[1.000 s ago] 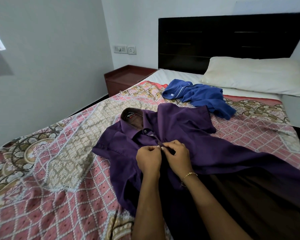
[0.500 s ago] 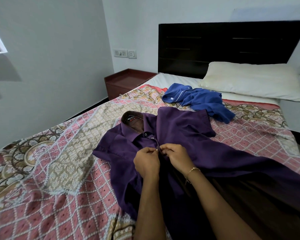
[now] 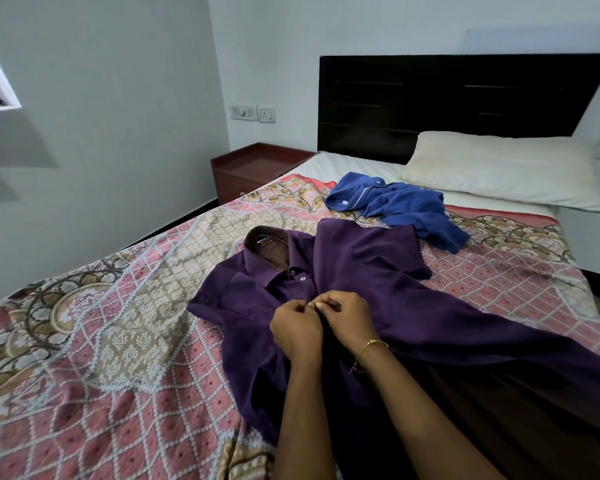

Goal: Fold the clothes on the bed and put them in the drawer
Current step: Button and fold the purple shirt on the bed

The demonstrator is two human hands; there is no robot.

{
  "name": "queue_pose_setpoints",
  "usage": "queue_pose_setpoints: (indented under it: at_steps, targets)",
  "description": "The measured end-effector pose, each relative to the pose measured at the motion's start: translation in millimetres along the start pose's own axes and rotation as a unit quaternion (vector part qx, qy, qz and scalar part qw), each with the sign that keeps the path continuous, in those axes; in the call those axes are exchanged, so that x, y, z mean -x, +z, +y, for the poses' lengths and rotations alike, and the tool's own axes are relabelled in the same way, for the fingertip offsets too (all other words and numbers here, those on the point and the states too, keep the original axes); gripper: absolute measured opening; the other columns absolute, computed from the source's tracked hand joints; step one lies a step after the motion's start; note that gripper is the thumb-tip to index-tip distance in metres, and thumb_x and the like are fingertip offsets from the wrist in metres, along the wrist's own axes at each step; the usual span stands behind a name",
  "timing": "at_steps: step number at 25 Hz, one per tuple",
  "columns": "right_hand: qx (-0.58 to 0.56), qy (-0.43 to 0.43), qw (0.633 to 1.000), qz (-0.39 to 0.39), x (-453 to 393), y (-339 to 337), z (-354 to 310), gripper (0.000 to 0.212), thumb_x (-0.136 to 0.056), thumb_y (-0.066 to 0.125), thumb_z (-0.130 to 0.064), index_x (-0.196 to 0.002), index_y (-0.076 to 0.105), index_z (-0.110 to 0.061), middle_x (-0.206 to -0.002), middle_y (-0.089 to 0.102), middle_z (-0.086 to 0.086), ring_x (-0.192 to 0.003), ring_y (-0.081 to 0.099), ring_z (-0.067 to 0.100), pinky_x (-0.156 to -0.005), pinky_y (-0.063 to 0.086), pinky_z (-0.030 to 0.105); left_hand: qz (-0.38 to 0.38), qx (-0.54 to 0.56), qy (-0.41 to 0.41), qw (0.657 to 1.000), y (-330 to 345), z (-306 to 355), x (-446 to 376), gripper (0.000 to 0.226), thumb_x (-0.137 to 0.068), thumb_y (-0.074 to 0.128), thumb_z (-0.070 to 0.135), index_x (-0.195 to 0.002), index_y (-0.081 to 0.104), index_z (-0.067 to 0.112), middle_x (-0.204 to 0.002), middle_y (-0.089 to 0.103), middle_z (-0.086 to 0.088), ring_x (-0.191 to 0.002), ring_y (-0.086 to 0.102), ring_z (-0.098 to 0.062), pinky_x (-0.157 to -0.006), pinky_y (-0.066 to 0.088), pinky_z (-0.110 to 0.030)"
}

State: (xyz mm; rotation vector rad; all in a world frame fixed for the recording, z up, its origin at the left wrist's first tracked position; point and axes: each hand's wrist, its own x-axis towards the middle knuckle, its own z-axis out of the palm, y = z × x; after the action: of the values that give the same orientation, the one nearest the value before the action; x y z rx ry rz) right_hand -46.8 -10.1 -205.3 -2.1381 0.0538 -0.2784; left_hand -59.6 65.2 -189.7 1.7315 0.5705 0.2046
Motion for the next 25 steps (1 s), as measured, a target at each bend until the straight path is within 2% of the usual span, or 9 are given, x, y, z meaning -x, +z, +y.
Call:
queue_pose_setpoints:
  at_steps: [4,6,10,13,15,18,22,24,25]
  targets:
    - [0.018,0.004,1.0,0.013,-4.8,-2.7,-5.8,0.012,-0.085,0.063,-0.013,-0.088,0.071,-0.004,-0.092,0.071,0.01,-0.088,0.065,0.022,-0.08,0.049,0.03,-0.001,-0.098,0.122,0.988,-1.3,4.2,2.8,0.021,-0.089,0.054,0.005,-0.104,0.069,0.007,-0.099,0.069,-0.013,-0.096,0.061,-0.028,-0.075,0.04,-0.027]
    - [0.042,-0.009,0.999,0.022,-8.3,-5.7,-6.4,0.011,-0.087,0.06,-0.01,-0.085,0.068,-0.003,-0.091,0.068,0.01,-0.085,0.061,0.022,-0.078,0.046,0.03,-0.013,-0.066,0.142,0.988,-0.5,4.2,1.6,0.024,-0.087,0.056,0.002,-0.109,0.061,0.009,-0.09,0.067,-0.009,-0.09,0.06,-0.026,-0.077,0.04,-0.028]
    - [-0.145,0.015,0.989,-0.023,-5.0,-9.8,-7.9,0.016,-0.092,0.052,-0.006,-0.079,0.057,-0.012,-0.08,0.061,0.0,-0.073,0.053,0.007,-0.067,0.042,0.013,-0.045,0.133,0.042,0.989,0.2,4.7,-3.8,0.025,-0.085,0.06,-0.002,-0.084,0.049,0.019,-0.07,0.058,-0.001,-0.068,0.054,-0.016,-0.075,0.046,-0.032]
    - [-0.211,0.016,0.976,-0.042,0.0,-17.1,-3.9,0.019,-0.089,0.055,-0.002,-0.081,0.058,-0.018,-0.08,0.06,-0.005,-0.074,0.055,0.0,-0.07,0.044,0.009,-0.071,0.179,0.002,0.981,2.2,1.8,-9.5,0.024,-0.086,0.059,-0.001,-0.074,0.061,0.019,-0.081,0.066,-0.007,-0.079,0.061,-0.019,-0.082,0.051,-0.036]
    - [-0.165,-0.008,0.984,-0.067,3.1,-25.7,3.3,0.029,-0.08,0.056,0.007,-0.08,0.053,-0.022,-0.082,0.055,-0.005,-0.077,0.051,0.004,-0.072,0.041,0.007,-0.099,0.234,-0.013,0.967,0.9,3.4,-11.1,0.025,-0.089,0.054,-0.004,-0.081,0.067,0.016,-0.082,0.065,-0.007,-0.078,0.058,-0.02,-0.077,0.05,-0.033]
    - [-0.026,-0.046,0.997,-0.053,7.1,-31.6,21.2,0.037,-0.071,0.054,0.014,-0.079,0.048,-0.021,-0.087,0.049,-0.003,-0.083,0.048,0.011,-0.073,0.036,0.005,-0.201,0.29,-0.016,0.936,1.8,7.4,-11.2,0.046,-0.088,0.041,-0.016,-0.117,0.062,0.014,-0.076,0.055,-0.004,-0.065,0.047,-0.011,-0.064,0.045,-0.02]
    - [0.052,-0.04,0.994,0.093,2.8,-36.1,42.4,0.021,-0.077,0.058,0.013,-0.091,0.066,-0.001,-0.093,0.05,0.004,-0.088,0.057,0.023,-0.076,0.038,0.013,-0.312,0.18,0.061,0.931,11.1,-3.8,-7.6,0.091,-0.08,0.049,-0.021,-0.147,0.02,0.034,-0.13,0.049,0.0,-0.114,0.051,-0.016,-0.095,0.048,-0.033]
    - [0.077,-0.015,0.987,0.139,0.0,-40.6,44.7,0.016,-0.081,0.061,0.005,-0.095,0.068,0.001,-0.097,0.052,0.01,-0.092,0.056,0.026,-0.081,0.041,0.022,-0.311,0.032,0.16,0.936,13.4,-9.8,-2.5,0.103,-0.078,0.059,-0.013,-0.148,0.0,0.034,-0.148,0.029,0.007,-0.132,0.034,-0.009,-0.107,0.034,-0.024]
    - [0.081,-0.007,0.985,0.153,-1.0,-42.9,44.1,0.015,-0.083,0.062,0.001,-0.096,0.068,0.001,-0.098,0.055,0.013,-0.094,0.054,0.028,-0.083,0.042,0.026,-0.293,-0.035,0.201,0.934,14.1,-11.5,0.9,0.104,-0.076,0.062,-0.009,-0.149,-0.002,0.029,-0.152,0.024,0.006,-0.131,0.032,-0.006,-0.101,0.031,-0.013]
